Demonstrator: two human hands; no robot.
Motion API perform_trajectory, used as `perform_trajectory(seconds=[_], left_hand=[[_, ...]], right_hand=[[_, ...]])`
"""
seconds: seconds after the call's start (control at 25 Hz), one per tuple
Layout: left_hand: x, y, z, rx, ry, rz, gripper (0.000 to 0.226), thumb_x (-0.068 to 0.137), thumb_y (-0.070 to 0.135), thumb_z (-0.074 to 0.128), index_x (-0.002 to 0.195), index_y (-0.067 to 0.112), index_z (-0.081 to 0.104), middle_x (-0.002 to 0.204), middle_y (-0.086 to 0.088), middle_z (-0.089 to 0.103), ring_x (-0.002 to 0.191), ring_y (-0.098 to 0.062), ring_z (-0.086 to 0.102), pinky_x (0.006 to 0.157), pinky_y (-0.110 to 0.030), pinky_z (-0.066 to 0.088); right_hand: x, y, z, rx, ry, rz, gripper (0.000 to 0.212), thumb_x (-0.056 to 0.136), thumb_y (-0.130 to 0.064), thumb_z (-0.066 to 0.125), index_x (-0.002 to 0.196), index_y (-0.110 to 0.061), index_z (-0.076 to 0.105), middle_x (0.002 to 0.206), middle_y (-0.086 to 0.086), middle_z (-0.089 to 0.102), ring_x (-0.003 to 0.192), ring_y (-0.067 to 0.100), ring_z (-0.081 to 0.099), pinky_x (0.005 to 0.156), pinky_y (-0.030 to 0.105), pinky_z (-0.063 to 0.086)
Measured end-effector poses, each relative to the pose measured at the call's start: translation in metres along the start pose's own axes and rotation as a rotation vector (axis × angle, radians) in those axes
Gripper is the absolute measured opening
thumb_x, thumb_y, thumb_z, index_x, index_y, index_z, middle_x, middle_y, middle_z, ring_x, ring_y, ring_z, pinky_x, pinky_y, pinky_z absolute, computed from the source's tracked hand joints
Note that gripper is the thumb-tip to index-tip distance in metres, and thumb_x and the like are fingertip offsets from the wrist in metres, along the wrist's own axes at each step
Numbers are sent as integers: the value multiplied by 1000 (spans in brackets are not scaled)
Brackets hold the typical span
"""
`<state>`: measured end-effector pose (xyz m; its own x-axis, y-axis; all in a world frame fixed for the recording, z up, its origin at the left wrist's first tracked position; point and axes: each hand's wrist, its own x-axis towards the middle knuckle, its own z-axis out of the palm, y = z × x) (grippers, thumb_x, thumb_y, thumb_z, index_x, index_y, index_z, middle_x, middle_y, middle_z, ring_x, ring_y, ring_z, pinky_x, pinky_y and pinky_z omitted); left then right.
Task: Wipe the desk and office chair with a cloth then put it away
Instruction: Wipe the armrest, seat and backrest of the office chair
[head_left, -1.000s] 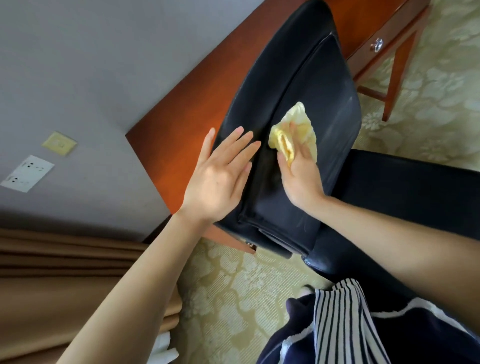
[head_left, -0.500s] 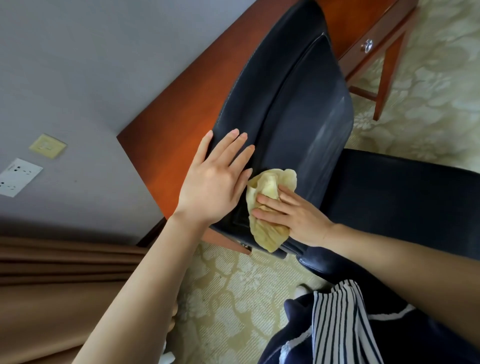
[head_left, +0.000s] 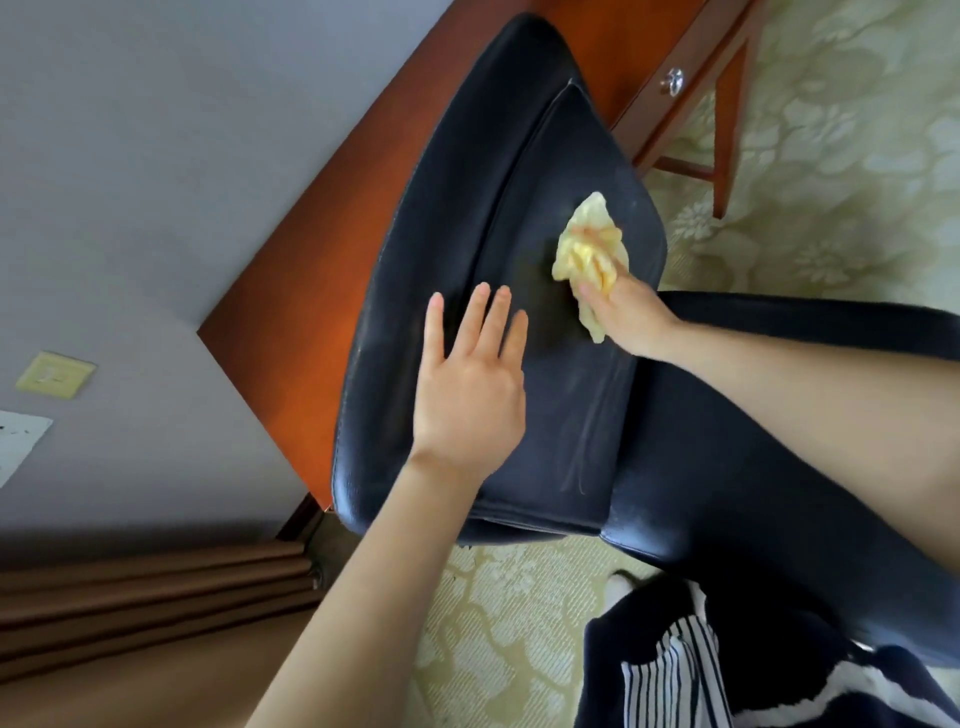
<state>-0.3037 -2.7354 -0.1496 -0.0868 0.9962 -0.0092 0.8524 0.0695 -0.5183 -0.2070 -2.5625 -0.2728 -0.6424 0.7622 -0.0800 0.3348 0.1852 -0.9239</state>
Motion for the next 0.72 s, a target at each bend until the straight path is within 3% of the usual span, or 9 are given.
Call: perform_trajectory(seconds=[0.08,0.2,0.32,0.44,0.52,0.6,0.64,0.72], left_hand=[[18,7,8,12,-49,22,57,98,31,33,150,13,17,160,-10,6,147,-27,-3,112,-53,-12],[38,8,16,34,-68,42,58,99,30,33,151,12,13,160,-9,-2,146,-27,-10,111,-49,-16],[53,5,19,-23,-68,55,57,98,24,34,150,12,16,160,-9,-1,146,-26,-11,115,-45,-12],[60,5,20,-101,-20,20,47,98,19,31,144,13,33,159,-8,9,147,-24,-4,117,-43,-7],[60,7,20,-99,4,11,47,97,22,27,142,15,39,158,-7,16,147,-24,1,118,-44,-2],[61,9,23,-89,38,6,50,96,24,27,144,16,37,157,-7,21,147,-25,5,118,-45,3],[63,9,25,-86,51,6,48,97,24,32,143,15,39,156,-8,23,147,-26,7,118,-45,4],[66,10,28,-73,51,15,46,97,25,36,141,15,43,156,-9,22,147,-27,7,118,-45,4]], right_hand=[[24,-4,-7,-29,74,213,50,102,-40,33,147,-18,27,129,7,55,112,25,53,84,23,32],[48,-15,-1,177,203,330,47,101,-39,33,143,-17,35,129,7,54,107,18,51,81,21,37],[28,-26,31,419,365,148,38,101,-26,39,137,-12,45,119,4,58,106,15,54,95,29,44],[-34,-16,72,562,287,-87,42,99,-20,44,138,-33,38,133,-14,48,124,-1,44,111,28,33],[-74,8,93,411,155,-136,54,98,-26,46,144,-43,24,147,-18,33,136,-3,28,117,38,25],[-104,36,107,67,61,-317,58,99,-27,45,150,-37,18,157,-13,17,145,6,12,118,46,18],[-111,48,110,-119,54,-473,56,99,-27,45,150,-31,21,159,-8,14,146,13,12,118,47,17],[-105,64,103,-369,60,-744,60,93,-27,54,147,-25,26,155,-3,22,141,21,27,116,45,21]])
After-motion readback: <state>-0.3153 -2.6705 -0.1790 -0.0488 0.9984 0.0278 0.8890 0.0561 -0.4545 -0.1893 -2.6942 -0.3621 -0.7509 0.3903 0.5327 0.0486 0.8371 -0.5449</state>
